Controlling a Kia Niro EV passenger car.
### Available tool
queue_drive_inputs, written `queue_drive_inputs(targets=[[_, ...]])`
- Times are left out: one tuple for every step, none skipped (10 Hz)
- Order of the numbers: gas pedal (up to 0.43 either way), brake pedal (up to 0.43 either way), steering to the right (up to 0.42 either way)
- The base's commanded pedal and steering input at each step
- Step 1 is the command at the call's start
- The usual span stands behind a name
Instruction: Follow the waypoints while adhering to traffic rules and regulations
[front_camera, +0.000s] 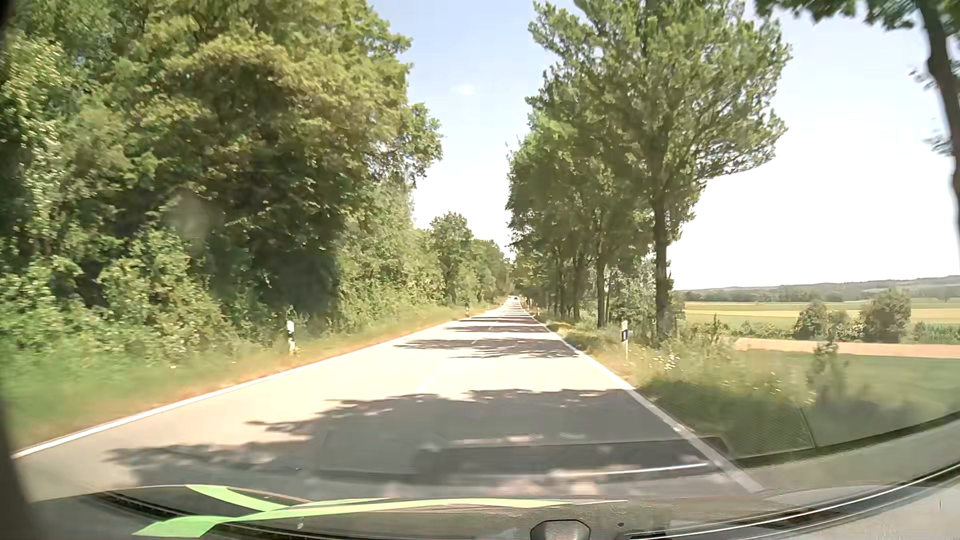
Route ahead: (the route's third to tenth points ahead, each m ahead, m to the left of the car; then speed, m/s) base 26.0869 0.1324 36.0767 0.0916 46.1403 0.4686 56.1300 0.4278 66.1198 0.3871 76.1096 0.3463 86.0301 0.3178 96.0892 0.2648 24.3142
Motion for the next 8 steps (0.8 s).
queue_drive_inputs(targets=[[0.268, 0.000, -0.006], [0.287, 0.000, -0.005], [0.287, 0.000, -0.005], [0.287, 0.000, -0.005], [0.287, 0.000, -0.005], [0.287, 0.000, -0.005], [0.248, 0.000, -0.004], [0.228, 0.000, -0.004]])
